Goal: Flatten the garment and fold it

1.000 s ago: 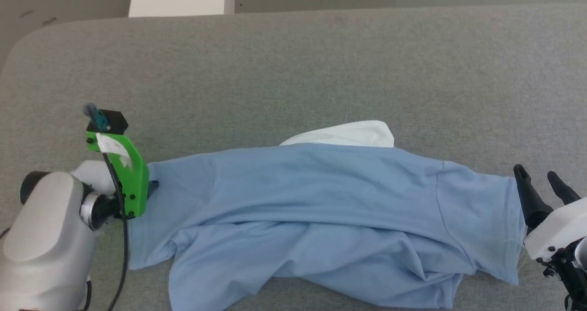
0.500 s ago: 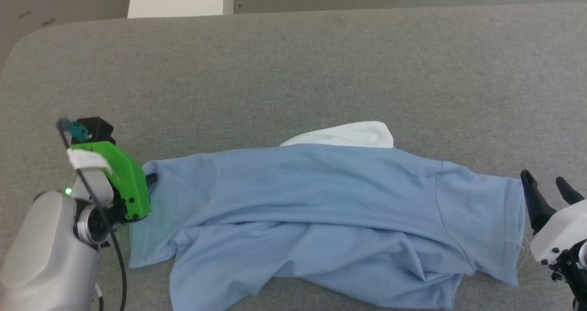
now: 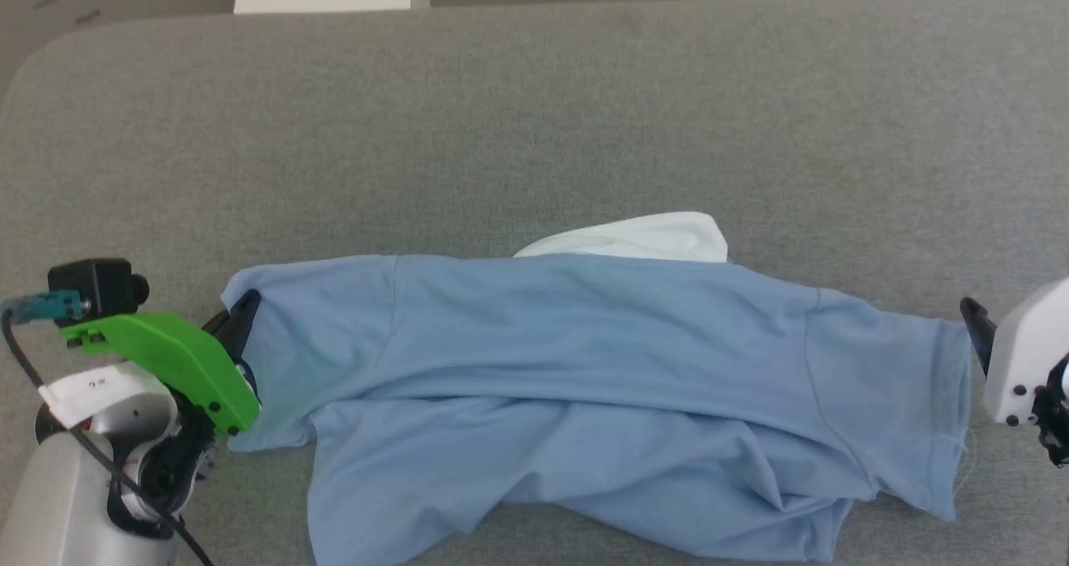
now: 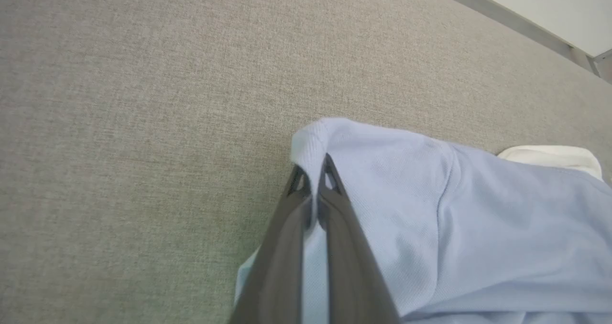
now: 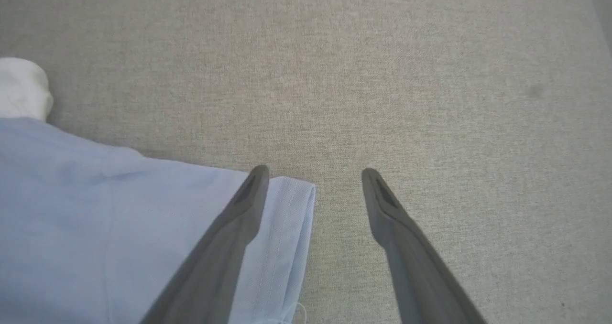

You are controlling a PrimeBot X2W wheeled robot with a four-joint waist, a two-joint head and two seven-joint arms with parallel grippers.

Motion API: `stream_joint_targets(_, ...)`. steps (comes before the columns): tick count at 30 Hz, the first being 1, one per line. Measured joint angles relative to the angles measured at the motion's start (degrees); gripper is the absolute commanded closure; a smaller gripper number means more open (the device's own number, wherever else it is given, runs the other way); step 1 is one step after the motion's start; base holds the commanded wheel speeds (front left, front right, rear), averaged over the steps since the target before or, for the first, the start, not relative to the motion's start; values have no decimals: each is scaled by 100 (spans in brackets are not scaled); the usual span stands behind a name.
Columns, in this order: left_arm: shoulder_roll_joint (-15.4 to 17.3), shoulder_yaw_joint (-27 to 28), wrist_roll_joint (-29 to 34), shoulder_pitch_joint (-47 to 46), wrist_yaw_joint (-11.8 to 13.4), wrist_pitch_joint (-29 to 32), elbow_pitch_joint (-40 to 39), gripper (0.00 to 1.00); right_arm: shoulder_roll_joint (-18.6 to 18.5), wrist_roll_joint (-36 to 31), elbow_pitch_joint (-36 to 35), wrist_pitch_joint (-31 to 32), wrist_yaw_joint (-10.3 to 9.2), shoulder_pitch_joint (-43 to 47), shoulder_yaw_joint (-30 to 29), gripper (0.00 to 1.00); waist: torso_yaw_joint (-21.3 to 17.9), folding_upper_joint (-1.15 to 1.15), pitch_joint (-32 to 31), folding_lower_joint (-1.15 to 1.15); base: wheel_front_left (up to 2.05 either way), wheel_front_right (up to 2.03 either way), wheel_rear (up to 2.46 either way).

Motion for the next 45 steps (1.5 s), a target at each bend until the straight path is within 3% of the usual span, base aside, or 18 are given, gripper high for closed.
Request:
stream_joint_targets(6,-19,76,-60,224,74,2,-403,100,-181,-97,328,777,0,-151,203,0,54,0,326,0,0,0,0)
stream_joint_targets(14,13,144,-108,269,87,1,-577,100,-203,-119,386,1214,-3,-186,579,0,122,0,617,0,0,0,0)
stream_joint_targets(15,7,151,-123,270,87,-7,-582,100,-205,-119,386,1222,-3,-208,590,5,124,0,633,0,0,0,0)
stream_joint_targets(16,8,146,-133,270,87,-4,-581,100,-210,-116,394,1250,-3,-224,611,73,124,0,635,0,0,0,0)
stream_joint_targets(17,7,144,-133,270,86,-7,-580,100,-215,-98,401,1261,-3,-236,625,100,123,0,627,0,0,0,0)
stream_joint_targets(25,-167,166,-278,265,88,-237,-526,100,-164,279,396,771,-2,-364,700,100,95,0,292,0,0,0,0)
stream_joint_targets(31,-238,213,-297,45,131,-396,-565,100,-393,679,156,363,-1,-850,793,100,56,0,-177,0,0,0,0)
stream_joint_targets(45,-159,347,-140,-1847,223,-783,-489,100,-853,1607,104,-178,-1,-2343,573,100,-2,0,-1418,0,0,0,0)
